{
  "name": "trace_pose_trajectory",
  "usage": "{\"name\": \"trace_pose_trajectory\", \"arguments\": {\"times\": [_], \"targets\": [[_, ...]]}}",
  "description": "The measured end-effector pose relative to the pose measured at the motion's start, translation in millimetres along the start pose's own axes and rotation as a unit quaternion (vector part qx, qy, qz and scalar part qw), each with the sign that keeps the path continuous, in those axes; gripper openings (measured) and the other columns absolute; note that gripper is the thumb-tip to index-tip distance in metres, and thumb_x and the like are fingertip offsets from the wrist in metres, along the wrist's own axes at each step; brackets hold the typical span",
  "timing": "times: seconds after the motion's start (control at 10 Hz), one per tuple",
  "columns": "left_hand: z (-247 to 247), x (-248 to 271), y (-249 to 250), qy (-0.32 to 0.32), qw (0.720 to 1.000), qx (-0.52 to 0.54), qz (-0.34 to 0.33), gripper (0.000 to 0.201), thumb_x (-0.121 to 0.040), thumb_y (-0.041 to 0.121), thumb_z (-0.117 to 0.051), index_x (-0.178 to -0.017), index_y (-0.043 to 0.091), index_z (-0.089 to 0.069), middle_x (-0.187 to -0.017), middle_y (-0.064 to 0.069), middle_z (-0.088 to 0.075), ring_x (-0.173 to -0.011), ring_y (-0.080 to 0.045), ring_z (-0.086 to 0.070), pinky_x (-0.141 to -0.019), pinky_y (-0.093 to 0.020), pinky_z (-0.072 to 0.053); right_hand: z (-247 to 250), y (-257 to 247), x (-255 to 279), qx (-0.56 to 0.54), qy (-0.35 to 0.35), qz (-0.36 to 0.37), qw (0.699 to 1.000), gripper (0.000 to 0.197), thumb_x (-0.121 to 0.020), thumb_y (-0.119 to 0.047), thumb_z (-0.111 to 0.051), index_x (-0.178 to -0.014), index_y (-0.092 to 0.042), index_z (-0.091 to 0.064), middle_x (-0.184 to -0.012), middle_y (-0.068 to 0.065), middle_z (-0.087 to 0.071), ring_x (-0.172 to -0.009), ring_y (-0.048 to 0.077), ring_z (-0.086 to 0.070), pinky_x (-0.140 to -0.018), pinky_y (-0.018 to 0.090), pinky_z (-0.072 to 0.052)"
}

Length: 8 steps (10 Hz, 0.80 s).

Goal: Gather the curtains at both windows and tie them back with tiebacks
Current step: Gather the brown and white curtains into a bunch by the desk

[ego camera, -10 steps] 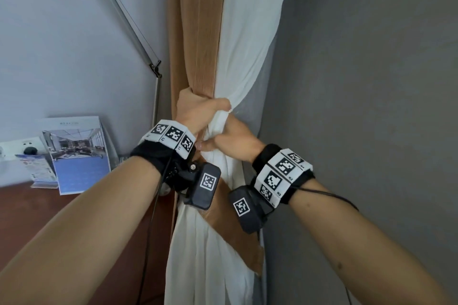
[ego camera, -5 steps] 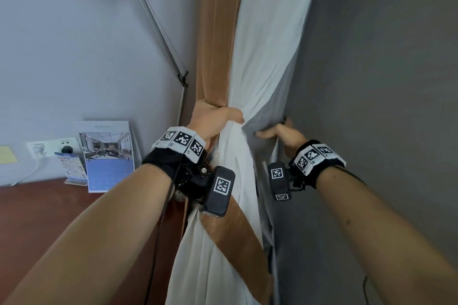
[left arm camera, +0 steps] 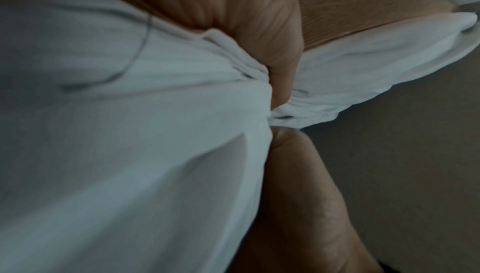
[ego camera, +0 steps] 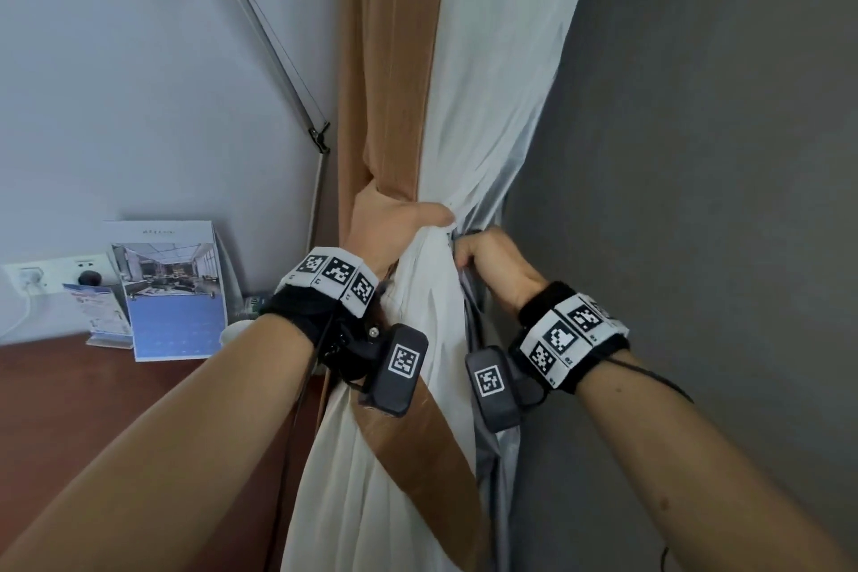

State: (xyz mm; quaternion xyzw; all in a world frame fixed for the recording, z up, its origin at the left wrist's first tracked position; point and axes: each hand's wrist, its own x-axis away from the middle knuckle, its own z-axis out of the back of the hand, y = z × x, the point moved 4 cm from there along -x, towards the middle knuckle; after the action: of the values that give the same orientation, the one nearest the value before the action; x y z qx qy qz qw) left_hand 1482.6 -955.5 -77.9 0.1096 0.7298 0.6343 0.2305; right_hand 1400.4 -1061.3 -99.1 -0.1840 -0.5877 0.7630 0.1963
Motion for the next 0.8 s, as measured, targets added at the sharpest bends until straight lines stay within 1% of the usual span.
{"name": "trace_pose_trajectory", "arguments": {"times": [0.1,0.2,0.3,0.4,0.5,0.6,0.7,0.8], "targets": [[-13,-20,-30,-0.016,0.999,0.016,0.029,0.108,-0.028,0.034,-0.101,-0.117,-0.005,-0.056,-0.109,-0.014,-0.070,-0.100,-0.032,-0.069,-0.080,-0.047,-0.059,6,2,2,0.053,0.022,-0.011,0.998,0.034,-0.079,-0.007,-0.047,-0.107,-0.002,-0.064,-0.101,0.013,-0.071,-0.089,0.027,-0.068,-0.080,0.038,-0.058],[-25,9,-1,-0.087,0.995,0.018,0.052,0.074,-0.045,0.007,-0.092,-0.111,-0.009,-0.062,-0.100,-0.017,-0.072,-0.090,-0.027,-0.072,-0.074,-0.038,-0.060,11,1,6,0.096,0.036,-0.029,0.994,0.037,-0.093,-0.007,-0.040,-0.126,0.002,-0.054,-0.121,0.018,-0.064,-0.107,0.032,-0.063,-0.091,0.039,-0.053],[-27,21,9,-0.129,0.988,-0.012,0.088,0.024,-0.070,-0.010,-0.074,-0.092,-0.013,-0.069,-0.079,-0.017,-0.070,-0.069,-0.023,-0.069,-0.063,-0.031,-0.058,5,-7,10,0.178,0.016,-0.044,0.983,0.038,-0.098,0.000,-0.033,-0.131,0.009,-0.050,-0.130,0.026,-0.056,-0.120,0.037,-0.055,-0.102,0.043,-0.045],[-20,19,11,-0.118,0.988,-0.018,0.103,0.022,-0.070,-0.009,-0.074,-0.091,-0.011,-0.070,-0.078,-0.015,-0.072,-0.066,-0.022,-0.070,-0.064,-0.030,-0.059,-3,-17,15,0.272,-0.050,-0.004,0.961,0.037,-0.099,-0.002,-0.033,-0.130,0.009,-0.050,-0.132,0.028,-0.053,-0.124,0.040,-0.050,-0.103,0.042,-0.040],[-11,19,14,-0.093,0.991,-0.019,0.096,0.014,-0.069,-0.009,-0.073,-0.083,-0.008,-0.071,-0.071,-0.011,-0.073,-0.062,-0.021,-0.070,-0.061,-0.031,-0.060,-9,-25,18,0.198,-0.091,-0.035,0.975,0.038,-0.100,-0.007,-0.035,-0.133,0.002,-0.051,-0.137,0.021,-0.052,-0.128,0.035,-0.048,-0.103,0.036,-0.038],[-4,23,16,-0.064,0.995,-0.018,0.075,0.007,-0.070,-0.011,-0.070,-0.069,-0.004,-0.068,-0.056,-0.006,-0.069,-0.050,-0.017,-0.067,-0.051,-0.026,-0.057,-17,-37,34,0.224,-0.148,-0.038,0.963,0.020,-0.081,-0.027,-0.033,-0.087,-0.024,-0.052,-0.085,-0.008,-0.059,-0.076,0.003,-0.054,-0.062,0.002,-0.038],[4,26,17,-0.053,0.996,-0.022,0.063,0.016,-0.062,-0.008,-0.077,-0.076,-0.003,-0.070,-0.065,-0.007,-0.072,-0.058,-0.020,-0.069,-0.055,-0.027,-0.056,-6,-36,46,0.169,-0.145,-0.038,0.974,0.008,-0.071,-0.019,-0.049,-0.065,-0.015,-0.048,-0.046,-0.015,-0.056,-0.045,-0.003,-0.051,-0.054,0.014,-0.036],[16,25,19,-0.038,0.997,-0.022,0.060,0.045,-0.054,-0.006,-0.082,-0.097,-0.005,-0.070,-0.092,-0.011,-0.075,-0.081,-0.028,-0.072,-0.075,-0.039,-0.059,18,-15,40,0.125,-0.134,-0.090,0.979,0.035,-0.080,-0.024,-0.068,-0.114,-0.015,-0.066,-0.124,0.002,-0.062,-0.115,0.014,-0.054,-0.103,0.029,-0.034]]}}
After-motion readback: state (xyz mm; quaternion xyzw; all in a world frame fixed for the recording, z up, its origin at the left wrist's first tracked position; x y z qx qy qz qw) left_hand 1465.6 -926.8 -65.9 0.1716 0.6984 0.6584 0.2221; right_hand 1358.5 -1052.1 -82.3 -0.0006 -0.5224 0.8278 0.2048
